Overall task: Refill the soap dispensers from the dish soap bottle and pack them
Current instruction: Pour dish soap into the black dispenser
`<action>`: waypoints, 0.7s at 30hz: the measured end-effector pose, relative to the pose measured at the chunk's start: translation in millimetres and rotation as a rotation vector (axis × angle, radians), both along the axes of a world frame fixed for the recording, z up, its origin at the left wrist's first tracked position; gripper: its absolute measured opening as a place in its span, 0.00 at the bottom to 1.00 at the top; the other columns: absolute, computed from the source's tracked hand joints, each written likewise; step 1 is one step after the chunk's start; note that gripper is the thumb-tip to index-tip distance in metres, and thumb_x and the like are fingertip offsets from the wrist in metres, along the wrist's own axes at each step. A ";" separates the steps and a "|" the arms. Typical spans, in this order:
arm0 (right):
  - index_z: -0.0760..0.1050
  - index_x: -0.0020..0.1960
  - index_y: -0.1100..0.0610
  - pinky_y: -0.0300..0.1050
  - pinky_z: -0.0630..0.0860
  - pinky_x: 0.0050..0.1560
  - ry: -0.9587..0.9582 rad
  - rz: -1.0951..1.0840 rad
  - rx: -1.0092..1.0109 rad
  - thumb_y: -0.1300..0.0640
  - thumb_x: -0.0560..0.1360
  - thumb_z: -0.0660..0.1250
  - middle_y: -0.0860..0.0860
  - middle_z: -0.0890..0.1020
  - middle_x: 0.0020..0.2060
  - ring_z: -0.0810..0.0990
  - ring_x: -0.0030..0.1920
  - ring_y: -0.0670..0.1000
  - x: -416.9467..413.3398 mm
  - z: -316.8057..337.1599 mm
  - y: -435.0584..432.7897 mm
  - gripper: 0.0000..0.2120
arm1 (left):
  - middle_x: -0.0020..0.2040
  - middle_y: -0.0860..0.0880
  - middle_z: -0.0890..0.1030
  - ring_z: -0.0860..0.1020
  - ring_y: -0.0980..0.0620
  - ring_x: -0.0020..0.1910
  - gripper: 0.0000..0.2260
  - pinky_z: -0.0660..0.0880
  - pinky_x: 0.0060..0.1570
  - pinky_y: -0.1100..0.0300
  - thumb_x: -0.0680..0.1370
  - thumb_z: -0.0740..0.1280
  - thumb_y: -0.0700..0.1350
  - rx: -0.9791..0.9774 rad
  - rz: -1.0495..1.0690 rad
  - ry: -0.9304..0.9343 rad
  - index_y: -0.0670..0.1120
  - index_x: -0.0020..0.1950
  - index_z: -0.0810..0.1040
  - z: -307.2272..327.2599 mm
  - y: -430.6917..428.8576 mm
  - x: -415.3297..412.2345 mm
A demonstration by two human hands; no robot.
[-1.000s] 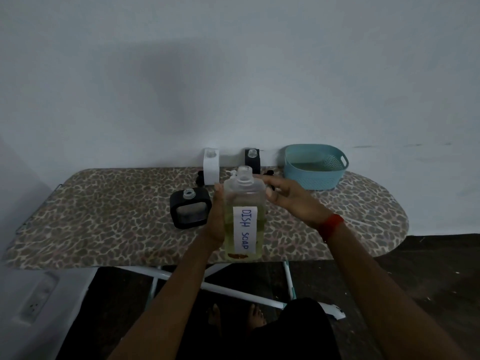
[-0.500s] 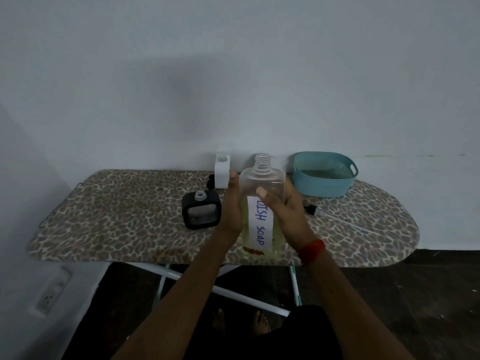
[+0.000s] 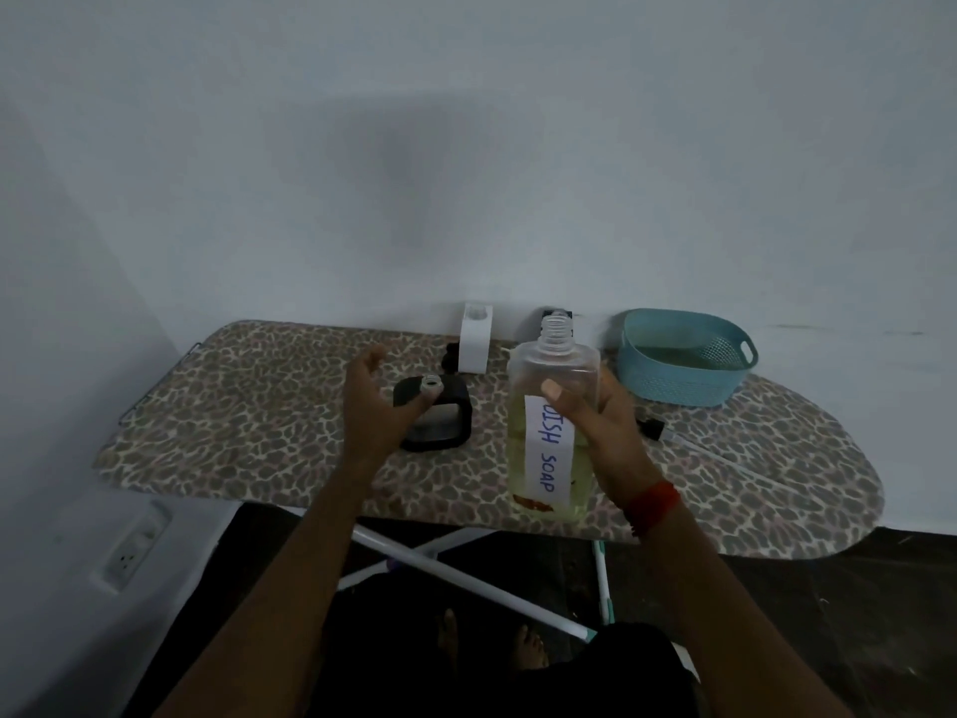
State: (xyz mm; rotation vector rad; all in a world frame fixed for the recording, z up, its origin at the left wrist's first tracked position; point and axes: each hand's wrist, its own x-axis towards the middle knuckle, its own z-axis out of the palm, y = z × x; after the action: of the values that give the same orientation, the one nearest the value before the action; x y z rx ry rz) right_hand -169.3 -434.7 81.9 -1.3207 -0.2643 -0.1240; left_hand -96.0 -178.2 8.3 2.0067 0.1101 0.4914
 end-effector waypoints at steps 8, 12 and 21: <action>0.76 0.62 0.53 0.45 0.80 0.54 0.026 -0.005 -0.068 0.48 0.67 0.74 0.51 0.85 0.55 0.85 0.56 0.53 14.0 -6.8 7.4 0.25 | 0.57 0.61 0.76 0.77 0.63 0.54 0.37 0.75 0.58 0.57 0.55 0.78 0.65 0.022 -0.360 0.322 0.62 0.61 0.71 -35.7 27.2 17.3; 0.77 0.62 0.53 0.42 0.80 0.53 0.020 -0.014 -0.071 0.49 0.69 0.73 0.51 0.86 0.55 0.84 0.56 0.52 20.0 -10.8 6.4 0.23 | 0.54 0.58 0.79 0.77 0.57 0.51 0.35 0.76 0.52 0.62 0.59 0.80 0.58 -0.015 -0.287 0.285 0.53 0.63 0.74 -41.6 20.2 11.7; 0.76 0.60 0.61 0.54 0.81 0.57 0.040 -0.099 -0.148 0.37 0.65 0.78 0.59 0.84 0.56 0.83 0.57 0.60 32.0 -18.7 1.6 0.35 | 0.56 0.53 0.80 0.79 0.66 0.52 0.31 0.77 0.50 0.68 0.64 0.81 0.48 -0.169 -0.209 0.153 0.46 0.64 0.75 -53.1 -6.0 -0.4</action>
State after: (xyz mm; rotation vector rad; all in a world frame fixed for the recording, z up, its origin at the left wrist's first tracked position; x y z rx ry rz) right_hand -137.2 -433.1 63.2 -1.4823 -0.1763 -0.1639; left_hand -96.4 -184.1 -44.7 1.8627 0.0340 0.1886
